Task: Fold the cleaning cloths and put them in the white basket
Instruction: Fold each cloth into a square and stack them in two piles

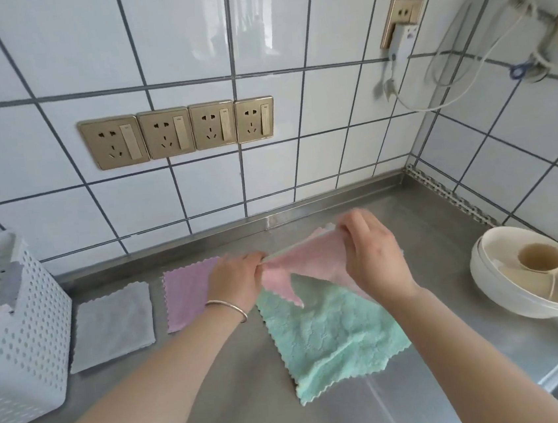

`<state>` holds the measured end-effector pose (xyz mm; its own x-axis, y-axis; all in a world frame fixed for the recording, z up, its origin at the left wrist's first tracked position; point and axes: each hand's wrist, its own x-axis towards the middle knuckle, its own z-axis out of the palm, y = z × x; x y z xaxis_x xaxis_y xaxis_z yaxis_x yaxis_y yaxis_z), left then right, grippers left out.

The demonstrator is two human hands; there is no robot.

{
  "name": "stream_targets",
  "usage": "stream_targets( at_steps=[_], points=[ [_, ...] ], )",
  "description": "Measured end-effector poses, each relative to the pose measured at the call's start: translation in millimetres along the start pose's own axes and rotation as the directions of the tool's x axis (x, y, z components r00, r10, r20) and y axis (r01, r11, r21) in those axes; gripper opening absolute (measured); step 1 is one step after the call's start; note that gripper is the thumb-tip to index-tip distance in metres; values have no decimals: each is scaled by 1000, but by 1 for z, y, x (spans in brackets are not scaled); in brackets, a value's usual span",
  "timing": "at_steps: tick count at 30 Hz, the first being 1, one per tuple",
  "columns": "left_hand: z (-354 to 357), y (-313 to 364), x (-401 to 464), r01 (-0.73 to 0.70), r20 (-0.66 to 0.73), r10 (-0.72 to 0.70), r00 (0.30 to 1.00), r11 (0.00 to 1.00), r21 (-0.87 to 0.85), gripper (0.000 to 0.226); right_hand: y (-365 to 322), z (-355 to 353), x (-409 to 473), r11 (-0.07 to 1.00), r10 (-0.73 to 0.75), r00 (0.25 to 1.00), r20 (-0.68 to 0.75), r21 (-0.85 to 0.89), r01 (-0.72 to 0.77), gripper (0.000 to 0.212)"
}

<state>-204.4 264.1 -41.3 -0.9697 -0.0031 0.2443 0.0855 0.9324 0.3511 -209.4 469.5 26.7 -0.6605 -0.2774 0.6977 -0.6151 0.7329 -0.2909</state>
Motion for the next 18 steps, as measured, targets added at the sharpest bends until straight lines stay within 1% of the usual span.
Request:
stream_targets(
  at_steps=[2,3,6,8,10,12,14,18],
  points=[
    [-14,-18,-6,100,21,-100,995,995,9,33,-16,-8,15,999,-25,1000,-6,34,25,15],
    [-22,-27,-10,139,20,-139,990,990,6,34,-24,-11,22,998,-2,1000,-5,56,2,13],
    [-48,-61,-27,247,-2,-248,969,968,-47,31,-38,-14,36,981,146,989,36,123,-149,12],
    [-71,-87,-46,329,-3,-330,944,941,-79,25,-47,-5,40,966,204,975,87,145,-215,13],
    [-95,-108,-59,379,-22,-384,923,918,-120,18,-53,9,41,951,251,958,136,149,-270,18],
    [-124,-127,-71,412,-68,-430,900,891,-188,13,-61,26,42,944,268,948,173,148,-294,22],
    [-150,-145,-81,423,-128,-460,879,875,-236,12,-72,41,42,945,256,944,207,153,-290,20],
    [-195,-163,-109,379,-216,-407,888,912,-158,24,-98,54,34,907,283,924,258,240,-345,18]
  ],
)
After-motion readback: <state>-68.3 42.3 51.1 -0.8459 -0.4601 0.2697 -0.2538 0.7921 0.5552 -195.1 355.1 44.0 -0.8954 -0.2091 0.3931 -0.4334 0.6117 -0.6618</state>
